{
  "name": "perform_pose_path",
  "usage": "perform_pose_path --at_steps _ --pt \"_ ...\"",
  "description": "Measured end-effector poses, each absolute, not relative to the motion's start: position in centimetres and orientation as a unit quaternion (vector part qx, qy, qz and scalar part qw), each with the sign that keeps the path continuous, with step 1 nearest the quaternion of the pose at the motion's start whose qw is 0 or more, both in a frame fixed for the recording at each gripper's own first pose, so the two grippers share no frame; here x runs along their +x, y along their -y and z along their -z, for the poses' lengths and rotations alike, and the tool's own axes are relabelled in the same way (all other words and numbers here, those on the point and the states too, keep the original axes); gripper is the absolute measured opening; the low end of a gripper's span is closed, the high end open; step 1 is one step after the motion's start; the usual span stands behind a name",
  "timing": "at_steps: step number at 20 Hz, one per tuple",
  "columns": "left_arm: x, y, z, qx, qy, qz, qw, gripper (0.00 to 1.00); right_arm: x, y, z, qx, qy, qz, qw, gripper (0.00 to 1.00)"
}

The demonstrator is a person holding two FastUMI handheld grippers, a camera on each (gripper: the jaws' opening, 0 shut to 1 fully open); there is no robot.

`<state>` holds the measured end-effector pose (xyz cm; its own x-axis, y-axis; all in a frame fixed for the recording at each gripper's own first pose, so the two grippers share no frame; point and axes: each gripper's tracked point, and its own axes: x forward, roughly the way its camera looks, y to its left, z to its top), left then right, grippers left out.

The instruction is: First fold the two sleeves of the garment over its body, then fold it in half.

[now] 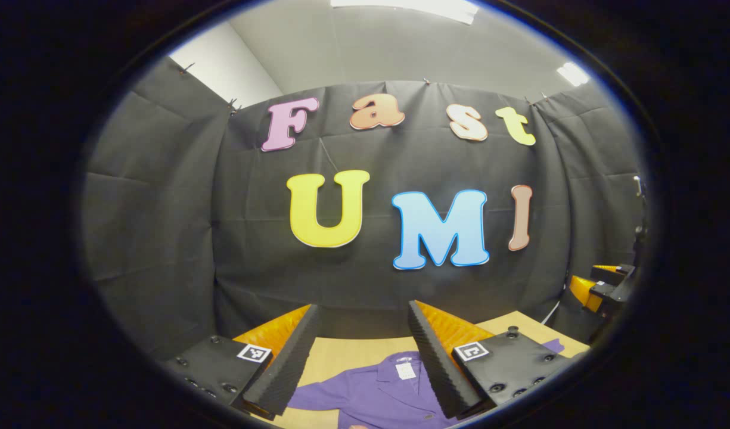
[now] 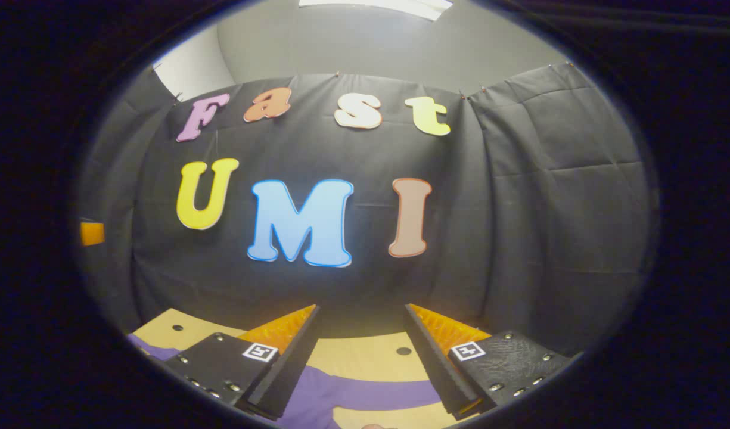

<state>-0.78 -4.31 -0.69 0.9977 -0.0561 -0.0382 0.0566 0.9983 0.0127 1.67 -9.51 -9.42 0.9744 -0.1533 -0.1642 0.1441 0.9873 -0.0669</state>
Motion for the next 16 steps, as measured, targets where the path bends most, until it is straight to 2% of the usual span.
perform_pose_path --at_steps 10,16 --pt "-0.3 6.7 1.5 0.022 -0.034 0.017 0.999 0.93 3.2 21.9 21.7 -0.037 -0.18 0.147 0.972 0.9" --pt "0.4 9.0 2.3 0.028 -0.047 0.01 0.998 0.94 3.6 27.5 29.0 -0.022 -0.24 0.171 0.955 0.9"
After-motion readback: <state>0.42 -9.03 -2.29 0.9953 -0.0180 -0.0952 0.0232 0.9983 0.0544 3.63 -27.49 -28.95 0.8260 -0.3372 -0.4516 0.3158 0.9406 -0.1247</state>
